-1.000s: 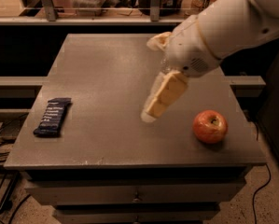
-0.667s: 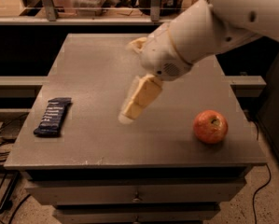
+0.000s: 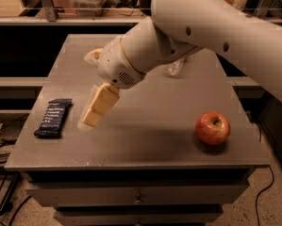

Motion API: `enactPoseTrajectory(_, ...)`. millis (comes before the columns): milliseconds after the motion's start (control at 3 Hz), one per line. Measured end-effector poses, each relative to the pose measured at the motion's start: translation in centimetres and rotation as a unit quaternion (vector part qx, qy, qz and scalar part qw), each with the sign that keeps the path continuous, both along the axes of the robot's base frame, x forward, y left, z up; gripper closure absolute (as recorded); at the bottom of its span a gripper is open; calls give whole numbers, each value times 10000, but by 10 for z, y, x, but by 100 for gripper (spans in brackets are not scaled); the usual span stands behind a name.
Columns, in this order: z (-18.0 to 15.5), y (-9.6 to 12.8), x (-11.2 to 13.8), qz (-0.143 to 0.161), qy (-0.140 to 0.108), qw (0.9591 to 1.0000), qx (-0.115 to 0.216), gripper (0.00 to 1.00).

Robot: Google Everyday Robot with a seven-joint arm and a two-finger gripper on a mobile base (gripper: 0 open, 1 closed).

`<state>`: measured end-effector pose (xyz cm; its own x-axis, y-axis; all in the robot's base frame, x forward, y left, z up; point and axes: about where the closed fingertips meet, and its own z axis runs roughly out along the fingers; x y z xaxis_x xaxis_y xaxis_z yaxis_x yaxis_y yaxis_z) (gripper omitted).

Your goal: Pick rxbar blueberry

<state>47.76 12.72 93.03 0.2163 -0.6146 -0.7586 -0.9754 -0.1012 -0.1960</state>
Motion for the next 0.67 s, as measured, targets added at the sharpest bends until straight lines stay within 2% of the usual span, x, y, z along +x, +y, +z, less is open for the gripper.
enactPoseTrajectory(667,-4,3,1,-44,94,9999,73,0)
